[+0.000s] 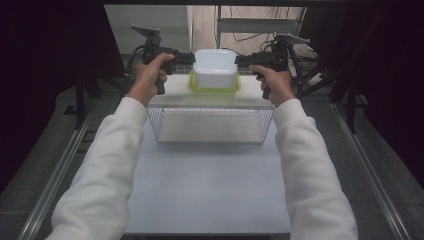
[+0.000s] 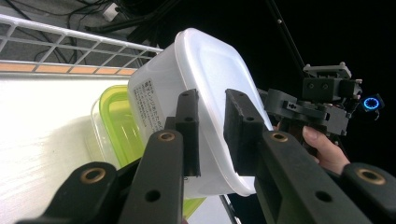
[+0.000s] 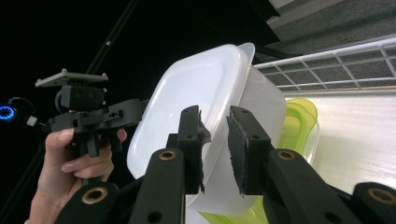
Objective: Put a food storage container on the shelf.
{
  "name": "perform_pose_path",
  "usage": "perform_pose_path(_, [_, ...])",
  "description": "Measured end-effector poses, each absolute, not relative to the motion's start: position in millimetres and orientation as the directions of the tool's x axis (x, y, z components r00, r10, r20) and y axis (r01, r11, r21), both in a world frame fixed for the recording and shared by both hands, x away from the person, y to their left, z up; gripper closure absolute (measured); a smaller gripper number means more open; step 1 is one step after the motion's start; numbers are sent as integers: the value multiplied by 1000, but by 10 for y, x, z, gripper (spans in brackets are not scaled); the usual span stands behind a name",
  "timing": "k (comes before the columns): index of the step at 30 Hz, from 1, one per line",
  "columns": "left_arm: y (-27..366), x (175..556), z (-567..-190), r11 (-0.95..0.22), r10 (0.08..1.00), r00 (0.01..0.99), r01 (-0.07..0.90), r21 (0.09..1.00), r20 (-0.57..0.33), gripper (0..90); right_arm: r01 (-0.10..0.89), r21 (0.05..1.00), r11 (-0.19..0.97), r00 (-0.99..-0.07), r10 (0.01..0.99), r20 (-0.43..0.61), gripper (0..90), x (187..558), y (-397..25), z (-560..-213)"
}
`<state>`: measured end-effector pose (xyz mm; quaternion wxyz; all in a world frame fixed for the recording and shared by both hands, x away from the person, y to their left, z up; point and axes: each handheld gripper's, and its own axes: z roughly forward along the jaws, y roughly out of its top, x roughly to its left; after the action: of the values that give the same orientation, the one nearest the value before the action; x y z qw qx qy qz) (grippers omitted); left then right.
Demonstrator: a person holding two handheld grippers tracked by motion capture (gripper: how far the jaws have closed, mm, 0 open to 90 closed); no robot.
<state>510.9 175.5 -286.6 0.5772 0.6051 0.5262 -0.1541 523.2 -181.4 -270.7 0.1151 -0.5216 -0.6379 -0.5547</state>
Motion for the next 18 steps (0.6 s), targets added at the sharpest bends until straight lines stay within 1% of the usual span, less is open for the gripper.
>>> perform_pose_path(8, [1745, 5094, -2858, 212, 467, 411, 807, 551, -783, 748, 790, 595, -149, -435, 549, 714, 724, 5207, -1810, -2687])
perform_pose_path(9, [1746, 5087, -2847, 217, 472, 419, 798, 562, -776, 702, 785, 601, -149, -440, 549, 711, 690, 5200, -1808, -2679])
perform_pose_path(10, [1746, 5087, -2847, 217, 472, 419, 798, 562, -776, 679, 785, 601, -149, -440, 549, 711, 690, 5200, -1808, -2679])
perform_pose_path(11, [1752, 5067, -2823, 215, 503, 428, 780, 588, -751, 659, 775, 616, -142, -452, 556, 697, 659, 5186, -1813, -2665])
perform_pose_path(12, [1752, 5067, -2823, 215, 503, 428, 780, 588, -751, 635, 775, 616, -142, -452, 556, 697, 659, 5186, -1813, -2665])
perform_pose_path(13, [1770, 5036, -2792, 207, 529, 441, 761, 614, -725, 606, 766, 628, -137, -458, 568, 683, 629, 5161, -1827, -2645])
perform_pose_path(16, [1787, 4993, -2758, 200, 539, 457, 747, 635, -707, 523, 749, 650, -131, -471, 585, 660, 607, 5116, -1848, -2606])
perform_pose_path(17, [1801, 4926, -2717, 185, 559, 476, 727, 662, -679, 501, 727, 676, -119, -493, 595, 635, 580, 5058, -1867, -2554])
perform_pose_path(18, [1801, 4926, -2717, 185, 559, 476, 727, 662, -679, 486, 727, 676, -119, -493, 595, 635, 580, 5058, -1867, -2554])
